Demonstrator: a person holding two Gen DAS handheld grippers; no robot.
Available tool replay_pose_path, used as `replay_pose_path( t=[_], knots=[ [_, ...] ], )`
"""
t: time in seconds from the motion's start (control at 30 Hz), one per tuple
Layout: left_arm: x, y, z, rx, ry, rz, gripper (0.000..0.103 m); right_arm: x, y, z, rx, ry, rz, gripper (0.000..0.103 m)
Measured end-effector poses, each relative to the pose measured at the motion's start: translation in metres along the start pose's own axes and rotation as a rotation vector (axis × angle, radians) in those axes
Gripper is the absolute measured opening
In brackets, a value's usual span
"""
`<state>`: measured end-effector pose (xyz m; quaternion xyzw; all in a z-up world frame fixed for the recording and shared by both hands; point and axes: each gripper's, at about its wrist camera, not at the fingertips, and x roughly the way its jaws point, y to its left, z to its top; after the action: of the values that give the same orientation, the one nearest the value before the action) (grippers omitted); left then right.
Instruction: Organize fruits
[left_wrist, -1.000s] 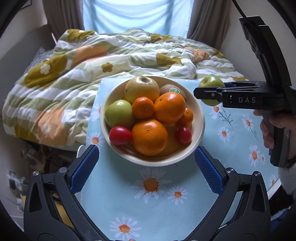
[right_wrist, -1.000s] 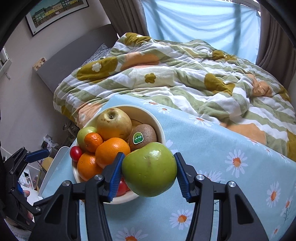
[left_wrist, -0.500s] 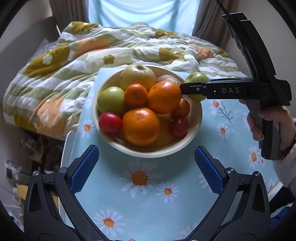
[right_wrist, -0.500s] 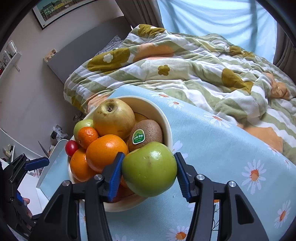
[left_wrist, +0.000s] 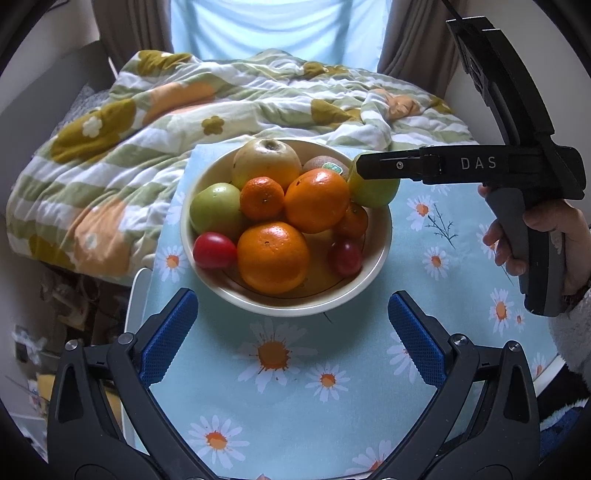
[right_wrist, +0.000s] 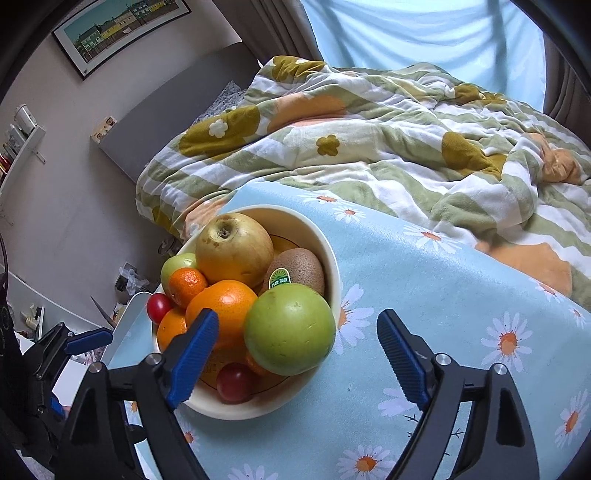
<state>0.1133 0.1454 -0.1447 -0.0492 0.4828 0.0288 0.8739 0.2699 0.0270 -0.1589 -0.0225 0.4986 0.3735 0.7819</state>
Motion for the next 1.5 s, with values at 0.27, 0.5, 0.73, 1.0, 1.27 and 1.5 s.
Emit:
replay_pose_path(
  t=[0.27,0.5,0.73,1.0,1.27,1.5],
  knots=[
    [-0.032,-0.016,0.011,0.052,-0.031,-0.001,0.103,-0.06,0.02,-0.015,0.026,-0.046,-0.078,0.085],
    [-0.074,-0.035,0.02,0.092,-0.081,-0.023,0.103,-0.139,0.036,-0.046,0.07,-0.107,-0.254,0.085],
    [-0.099,-0.047,0.012,0.111,-0.085,-0.037,0.103,-0.198,0.042,-0.091,0.148,-0.149,-0.427,0.085],
    [-0.118,-0.053,0.002,0.099,-0.11,-0.009,0.103,-0.225,0.045,-0.134,0.254,-0.18,-0.552,0.103],
    [-0.125,-0.054,0.002,0.091,-0.13,0.009,0.103,-0.233,0.055,-0.146,0.271,-0.213,-0.653,0.103],
    [-0.129,-0.054,0.003,0.087,-0.15,0.019,0.103,-0.236,0.054,-0.148,0.293,-0.226,-0.647,0.103]
  ],
)
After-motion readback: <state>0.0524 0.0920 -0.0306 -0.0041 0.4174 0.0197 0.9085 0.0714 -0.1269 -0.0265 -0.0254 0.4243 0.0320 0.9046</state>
